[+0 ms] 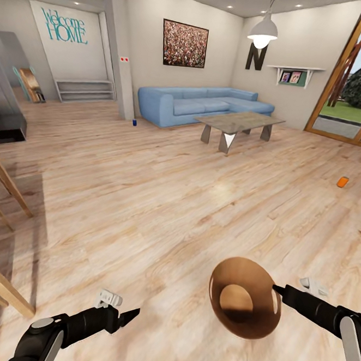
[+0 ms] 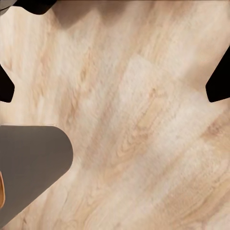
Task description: Put the three can of soda from the living room inside the tash can in the kitchen.
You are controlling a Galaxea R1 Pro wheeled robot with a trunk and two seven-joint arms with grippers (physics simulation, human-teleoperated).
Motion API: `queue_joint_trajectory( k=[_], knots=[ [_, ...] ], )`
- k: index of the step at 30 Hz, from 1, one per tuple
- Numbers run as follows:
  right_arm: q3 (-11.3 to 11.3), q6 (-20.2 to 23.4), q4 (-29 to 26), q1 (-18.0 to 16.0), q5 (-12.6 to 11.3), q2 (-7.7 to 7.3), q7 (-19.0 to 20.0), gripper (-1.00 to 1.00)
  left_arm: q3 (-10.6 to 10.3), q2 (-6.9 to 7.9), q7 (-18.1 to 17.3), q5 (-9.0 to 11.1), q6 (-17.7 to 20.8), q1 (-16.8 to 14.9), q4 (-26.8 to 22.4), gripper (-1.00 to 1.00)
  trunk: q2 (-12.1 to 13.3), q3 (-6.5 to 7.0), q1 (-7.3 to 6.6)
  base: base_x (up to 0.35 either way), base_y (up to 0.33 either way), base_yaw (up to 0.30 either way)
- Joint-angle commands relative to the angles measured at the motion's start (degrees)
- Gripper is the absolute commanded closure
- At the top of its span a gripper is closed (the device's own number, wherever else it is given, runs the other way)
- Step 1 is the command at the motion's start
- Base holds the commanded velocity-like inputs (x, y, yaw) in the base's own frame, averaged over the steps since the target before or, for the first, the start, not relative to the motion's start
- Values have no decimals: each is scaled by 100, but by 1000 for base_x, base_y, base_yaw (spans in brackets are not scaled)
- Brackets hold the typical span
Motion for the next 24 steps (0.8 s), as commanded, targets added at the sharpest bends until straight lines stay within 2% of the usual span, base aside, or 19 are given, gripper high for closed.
queue_joint_trajectory(
  k=[1,11,24],
  knots=[
    [3,35,-2,-1,-171,0,8,100,0,0,0,0,0,1,0,-100,0,10,-1,49,0,0],
    [3,35,1,-1,-166,0,8,100,1,-3,13,-10,-2,3,6,-100,0,56,-1,33,0,0],
    [3,35,2,0,-165,0,8,100,5,-17,61,-35,-106,0,12,-100,0,56,-1,324,0,0]
  ],
)
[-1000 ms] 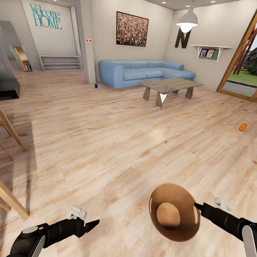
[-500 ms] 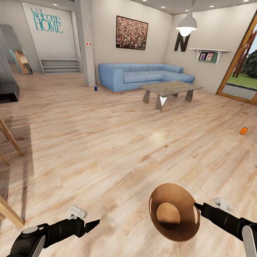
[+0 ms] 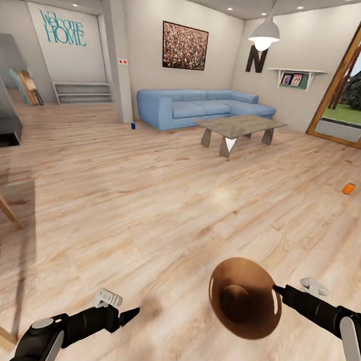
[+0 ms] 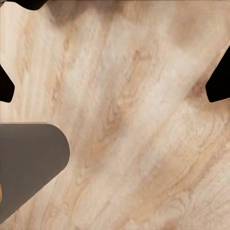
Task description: Put the three can of soda from the living room inside the tash can in the kitchen.
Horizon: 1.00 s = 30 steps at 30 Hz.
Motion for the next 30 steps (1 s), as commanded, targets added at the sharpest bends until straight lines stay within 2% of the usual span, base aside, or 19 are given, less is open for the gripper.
queue_joint_trajectory(
  k=[1,3,8,19,22,30],
  knots=[
    [2,34,-6,-3,-184,0,8,100,0,0,0,0,0,0,2,-100,0,1,0,338,0,0],
    [-29,34,-7,-4,-184,0,8,100,-3,-7,5,5,0,0,5,-100,0,1,0,338,0,0],
    [-316,34,-6,-1,-192,-3,8,100,-5,-20,9,9,0,0,4,-100,0,1,0,338,0,0],
    [-319,-13,-1,3,-192,-9,17,100,-5,-9,4,8,0,0,6,-100,0,1,0,338,0,0],
    [-316,21,-1,2,-192,-87,21,100,-5,-9,7,9,0,0,6,-100,0,1,0,338,0,0],
    [-276,34,-1,5,-186,-111,34,100,-5,-9,9,9,-1,0,6,-100,0,1,0,338,0,0]
  ],
)
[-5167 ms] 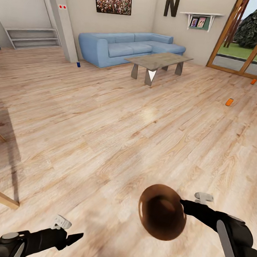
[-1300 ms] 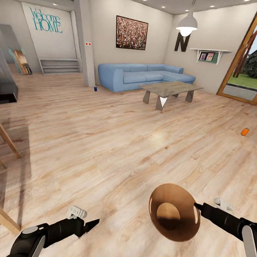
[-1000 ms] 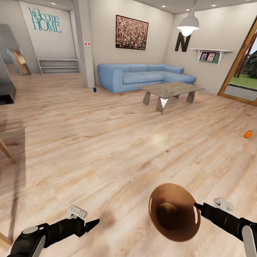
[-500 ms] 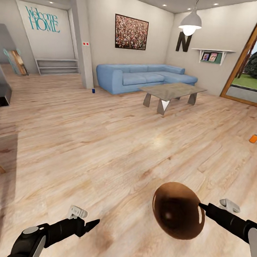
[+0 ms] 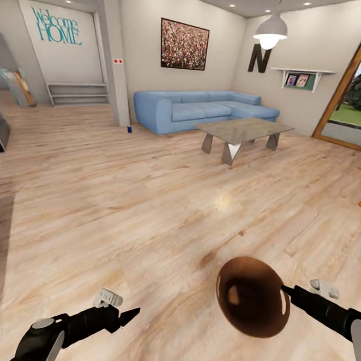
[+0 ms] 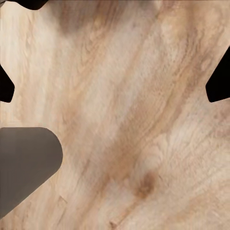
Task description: Put the three can of soda from the living room inside the tash can in the kitchen.
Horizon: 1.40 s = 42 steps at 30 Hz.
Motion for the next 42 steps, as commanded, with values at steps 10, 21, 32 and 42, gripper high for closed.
queue_joint_trajectory(
  k=[10,21,32,42],
  knots=[
    [-18,30,-3,-6,-139,5,133,100,0,0,0,0,1,0,0,-100,0,1,0,338,0,116],
    [-29,28,-3,-5,-138,5,140,100,0,0,0,-5,25,1,-1,-100,0,1,0,338,0,199],
    [-37,28,-3,-6,-137,5,140,100,-3,-23,339,-3,26,0,-4,-100,0,1,0,338,0,106],
    [-38,-16,-3,-3,-137,5,145,100,-17,-60,542,-217,65,0,-10,-100,0,1,0,338,0,0]
  ],
)
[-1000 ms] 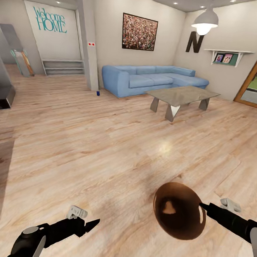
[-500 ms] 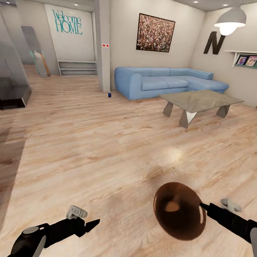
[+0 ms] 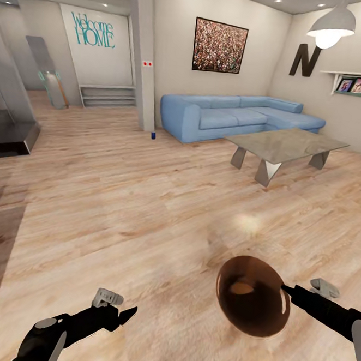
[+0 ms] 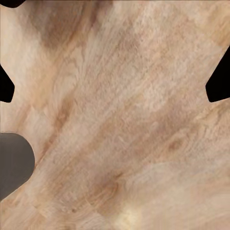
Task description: Put the three can of soda from the living room inside the tash can in the kitchen.
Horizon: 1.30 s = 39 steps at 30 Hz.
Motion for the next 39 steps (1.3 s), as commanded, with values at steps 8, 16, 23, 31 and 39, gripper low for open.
queue_joint_trajectory(
  k=[8,16,23,31,39],
  knots=[
    [-2,32,-4,-4,-193,0,11,100,-1,-1,-1,21,15,-93,0,-100,0,1,0,339,0,0],
    [-7,24,-4,-2,-192,0,12,100,0,-1,6,17,17,-105,15,-100,0,1,0,339,0,0],
    [-7,24,-4,-1,-192,-2,16,100,2,-1,12,7,169,-158,89,-100,0,1,0,339,0,0],
    [0,24,-4,-2,-194,0,21,100,6,-20,15,5,173,-184,89,-100,0,1,0,339,0,0],
    [-7,24,-4,-5,-192,-4,21,100,2,-71,17,-2,173,-185,89,-100,0,1,0,340,0,0]
  ],
)
